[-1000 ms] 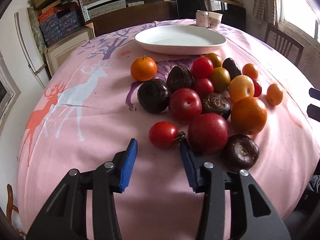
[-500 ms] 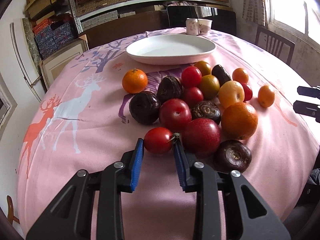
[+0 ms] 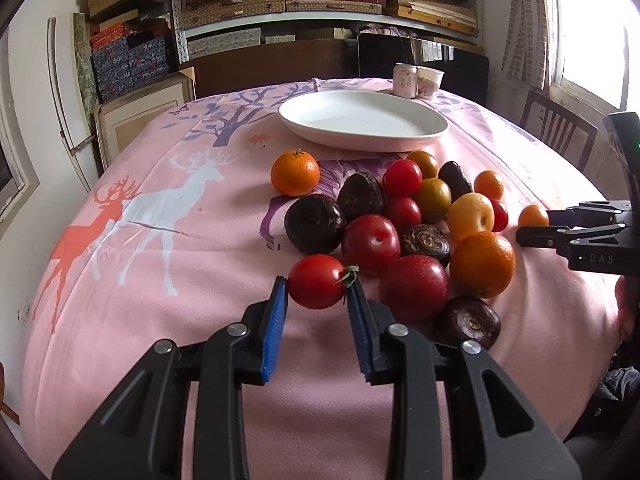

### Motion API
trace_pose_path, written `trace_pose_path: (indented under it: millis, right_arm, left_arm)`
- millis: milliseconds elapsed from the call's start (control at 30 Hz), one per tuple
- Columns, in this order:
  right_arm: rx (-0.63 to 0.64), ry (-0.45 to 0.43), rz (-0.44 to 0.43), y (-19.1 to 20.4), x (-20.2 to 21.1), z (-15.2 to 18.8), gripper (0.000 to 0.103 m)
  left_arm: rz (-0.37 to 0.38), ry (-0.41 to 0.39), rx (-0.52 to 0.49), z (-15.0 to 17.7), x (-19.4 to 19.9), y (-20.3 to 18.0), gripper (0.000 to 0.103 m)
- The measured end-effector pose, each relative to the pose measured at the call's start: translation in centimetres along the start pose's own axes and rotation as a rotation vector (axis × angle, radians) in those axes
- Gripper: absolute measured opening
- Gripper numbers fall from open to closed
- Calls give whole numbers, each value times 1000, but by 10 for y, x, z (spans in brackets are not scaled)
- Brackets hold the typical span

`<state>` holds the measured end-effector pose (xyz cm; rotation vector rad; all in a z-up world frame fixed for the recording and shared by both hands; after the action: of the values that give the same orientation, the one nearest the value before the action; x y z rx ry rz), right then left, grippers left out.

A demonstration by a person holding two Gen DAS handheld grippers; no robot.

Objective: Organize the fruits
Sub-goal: 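Carry the tomato and orange over the white plate and open both tools, then grasp a dark plum with the left tool while the right tool grasps an orange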

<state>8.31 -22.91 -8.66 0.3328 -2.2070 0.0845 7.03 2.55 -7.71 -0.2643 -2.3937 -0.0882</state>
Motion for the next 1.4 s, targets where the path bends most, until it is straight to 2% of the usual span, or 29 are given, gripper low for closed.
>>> trace_pose_path:
  millis: [267, 367, 500, 633, 733, 900, 933, 967, 1000, 1033, 1100, 1233, 1367, 1400]
  right_arm:
    - [-102, -103, -168, -16, 26, 6, 45]
    - [-113, -132, -181, -25, 35, -12, 45]
    - [-127, -153, -179, -38, 28, -56, 45]
    - [-158, -154, -175, -49, 1, -101, 46]
    - [-184, -142, -173, -54, -25, -129, 46]
    - [-227, -107, -189, -64, -60, -153, 47]
    - [-234, -102, -190, -65, -63, -155, 53]
    - [-248, -100, -194, -67, -62, -156, 71]
    - [-260, -108, -195, -68, -59, -155, 78]
    - [-259, -134, -194, -68, -52, -152, 79]
    - [-222, -158, -167, -63, -39, -145, 79]
    - [-194, -208, -153, -57, -12, -111, 79]
    - [-244, -251, -168, -65, 9, -62, 99]
    - [-270, -264, -179, -69, 13, -49, 99]
  left_arm:
    - [36, -12, 14, -2, 5, 1, 30]
    - [68, -16, 20, -19, 5, -2, 30]
    - [88, -43, 4, -65, -2, -17, 30]
    - [76, -50, -10, -117, -40, -33, 31]
    - [89, 0, 7, -149, -84, -36, 31]
    - [82, 90, -2, -174, -140, -44, 31]
    - [76, 106, -5, -174, -148, -44, 33]
    - [76, 128, -3, -175, -154, -45, 38]
    - [79, 136, 8, -175, -154, -43, 52]
    - [75, 126, 18, -172, -152, -40, 63]
    - [81, 88, 23, -168, -136, -37, 67]
    - [118, 53, 27, -147, -93, -37, 67]
    - [104, 2, -32, -103, -35, -41, 76]
    - [104, 2, -51, -92, -24, -43, 77]
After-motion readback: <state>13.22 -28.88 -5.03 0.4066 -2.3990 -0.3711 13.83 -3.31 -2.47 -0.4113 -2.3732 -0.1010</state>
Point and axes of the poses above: each gripper's, at about its wrist camera, not at the fingertips, and x roughly against the way its jaws point, y to its left, z to its underside, the point moved 1 cm from there along -x, roughly the way its jaws point, and after that the axes turned 4 degrees about x, right-handed, at the moved point
